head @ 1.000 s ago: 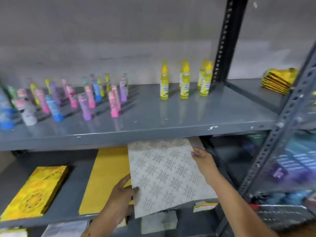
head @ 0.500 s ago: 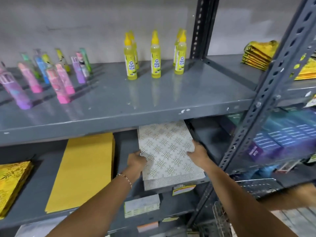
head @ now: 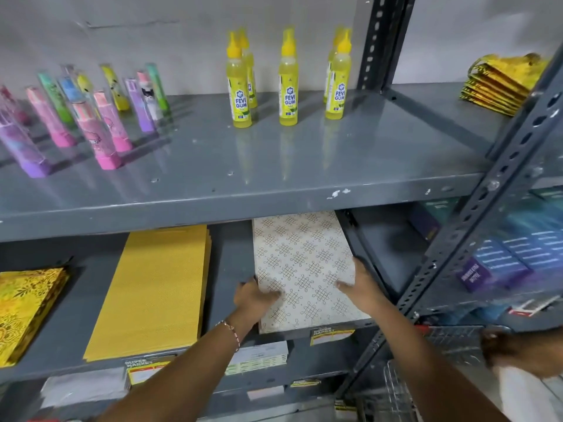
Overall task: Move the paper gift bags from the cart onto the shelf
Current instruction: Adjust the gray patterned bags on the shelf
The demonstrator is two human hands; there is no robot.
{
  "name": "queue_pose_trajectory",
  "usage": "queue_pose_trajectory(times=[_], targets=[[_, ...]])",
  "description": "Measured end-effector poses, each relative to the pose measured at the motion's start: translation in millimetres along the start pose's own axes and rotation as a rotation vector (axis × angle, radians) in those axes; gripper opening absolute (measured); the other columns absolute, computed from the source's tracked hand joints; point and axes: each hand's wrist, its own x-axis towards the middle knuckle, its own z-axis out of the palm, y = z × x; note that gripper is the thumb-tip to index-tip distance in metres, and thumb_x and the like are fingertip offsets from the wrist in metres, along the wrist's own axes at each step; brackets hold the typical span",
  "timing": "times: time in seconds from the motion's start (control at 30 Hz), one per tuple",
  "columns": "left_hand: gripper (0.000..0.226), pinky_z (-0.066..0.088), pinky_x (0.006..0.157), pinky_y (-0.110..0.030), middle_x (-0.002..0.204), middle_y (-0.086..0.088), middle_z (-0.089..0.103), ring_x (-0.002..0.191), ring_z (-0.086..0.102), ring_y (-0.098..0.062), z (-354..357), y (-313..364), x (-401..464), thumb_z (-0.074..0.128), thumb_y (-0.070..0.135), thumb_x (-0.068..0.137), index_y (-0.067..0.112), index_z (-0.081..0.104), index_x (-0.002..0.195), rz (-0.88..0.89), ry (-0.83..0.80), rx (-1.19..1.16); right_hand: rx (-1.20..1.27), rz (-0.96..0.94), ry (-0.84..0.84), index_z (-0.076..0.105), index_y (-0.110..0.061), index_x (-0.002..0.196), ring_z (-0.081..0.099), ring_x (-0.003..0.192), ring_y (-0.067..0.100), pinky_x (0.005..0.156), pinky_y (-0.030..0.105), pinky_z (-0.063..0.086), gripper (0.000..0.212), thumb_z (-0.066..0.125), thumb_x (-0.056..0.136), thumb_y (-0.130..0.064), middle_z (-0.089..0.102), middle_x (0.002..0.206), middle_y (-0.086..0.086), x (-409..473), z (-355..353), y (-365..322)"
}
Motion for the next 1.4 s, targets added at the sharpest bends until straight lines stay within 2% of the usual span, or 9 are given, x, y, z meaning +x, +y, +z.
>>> queue_pose_trajectory(times=[0.1, 0.2, 0.27, 0.4, 0.53, 0.63, 0.87, 1.27, 1.4], targets=[[0.128, 0.037, 0.111, -0.041, 0.143, -0.006, 0.038, 0.138, 0.033, -0.030, -9.2, 1.8, -17.6, 0.089, 0.051, 0.046, 0.015, 0.021, 0.148, 0.026, -0.148, 0.158, -0.144, -0.019, -0.165, 0.002, -0.041, 0.145, 0.037, 0.136, 0.020, 0.110, 0.053, 0.036, 0.145, 0.092, 0.032, -0.052, 0.040, 0.146, -0.006, -9.5, -13.3, 8.3], [0.147, 0.036, 0.112, -0.043, 0.146, -0.005, 0.033, 0.137, 0.032, -0.027, -8.7, -7.1, -26.7, 0.092, 0.047, 0.035, 0.017, 0.006, 0.150, 0.065, -0.212, 0.295, -0.395, -0.004, -0.255, -0.026, -0.051, 0.138, 0.043, 0.129, 0.028, 0.104, 0.055, 0.042, 0.164, 0.093, 0.027, -0.035, 0.042, 0.142, 0.006, -19.1, -15.3, 17.9], [0.142, 0.038, 0.111, -0.040, 0.143, -0.004, 0.033, 0.135, 0.033, -0.026, -2.6, -9.4, -29.8, 0.093, 0.038, 0.041, 0.015, 0.004, 0.150, 0.080, -0.219, 0.336, -0.457, -0.010, -0.235, -0.027, -0.050, 0.138, 0.051, 0.123, 0.031, 0.099, 0.053, 0.047, 0.155, 0.091, 0.039, -0.031, 0.045, 0.141, 0.010, -22.9, -15.2, 21.3], [0.119, 0.047, 0.104, -0.037, 0.140, -0.008, 0.039, 0.131, 0.041, -0.027, 2.7, 0.5, -36.5, 0.091, 0.022, 0.053, 0.004, 0.019, 0.146, 0.051, -0.112, 0.394, -0.409, -0.036, -0.172, 0.002, -0.043, 0.142, 0.062, 0.102, 0.025, 0.089, 0.045, 0.055, 0.117, 0.081, 0.056, -0.025, 0.062, 0.120, 0.005, -25.8, -21.6, 17.2], [0.097, 0.057, 0.089, -0.031, 0.123, -0.006, 0.053, 0.113, 0.056, -0.024, -0.7, 3.5, -37.0, 0.093, 0.021, 0.051, 0.006, 0.042, 0.133, 0.012, -0.060, 0.359, -0.422, -0.008, -0.173, 0.026, -0.020, 0.137, 0.057, 0.113, 0.023, 0.095, 0.040, 0.052, 0.102, 0.086, 0.055, -0.015, 0.059, 0.124, 0.004, -27.9, -25.1, 14.6], [0.093, 0.055, 0.092, -0.028, 0.122, -0.005, 0.053, 0.114, 0.055, -0.023, -0.1, 4.2, -38.4, 0.093, 0.024, 0.052, 0.008, 0.045, 0.130, -0.002, -0.048, 0.360, -0.413, 0.024, -0.153, 0.043, -0.013, 0.127, 0.059, 0.113, 0.023, 0.097, 0.038, 0.051, 0.082, 0.087, 0.058, -0.010, 0.063, 0.122, 0.005, -28.1, -25.8, 13.9], [0.091, 0.052, 0.094, -0.026, 0.125, -0.007, 0.051, 0.118, 0.053, -0.023, -0.8, 7.3, -40.4, 0.090, 0.020, 0.056, 0.005, 0.041, 0.131, -0.003, -0.032, 0.378, -0.450, -0.014, -0.099, 0.051, -0.013, 0.113, 0.066, 0.097, 0.022, 0.087, 0.036, 0.057, 0.046, 0.072, 0.074, -0.005, 0.069, 0.109, 0.007, -31.3, -23.8, 11.8], [0.080, 0.051, 0.091, -0.026, 0.125, -0.006, 0.053, 0.120, 0.053, -0.025, -12.2, 9.4, -38.6, 0.088, 0.016, 0.060, 0.008, 0.045, 0.127, -0.009, -0.046, 0.473, -0.405, 0.038, -0.136, 0.045, -0.012, 0.126, 0.062, 0.111, 0.024, 0.092, 0.034, 0.054, 0.059, 0.076, 0.075, -0.010, 0.065, 0.120, 0.008, -41.4, -22.2, 1.1], [0.085, 0.049, 0.090, -0.028, 0.129, -0.002, 0.055, 0.124, 0.051, -0.028, -22.3, 7.4, -33.2, 0.091, 0.019, 0.055, 0.010, 0.046, 0.127, -0.020, -0.186, 0.293, -0.047, 0.081, -0.212, 0.047, -0.024, 0.123, 0.058, 0.109, 0.013, 0.095, 0.032, 0.049, 0.063, 0.080, 0.070, -0.019, 0.062, 0.119, -0.011, -45.6, -27.3, 11.8]])
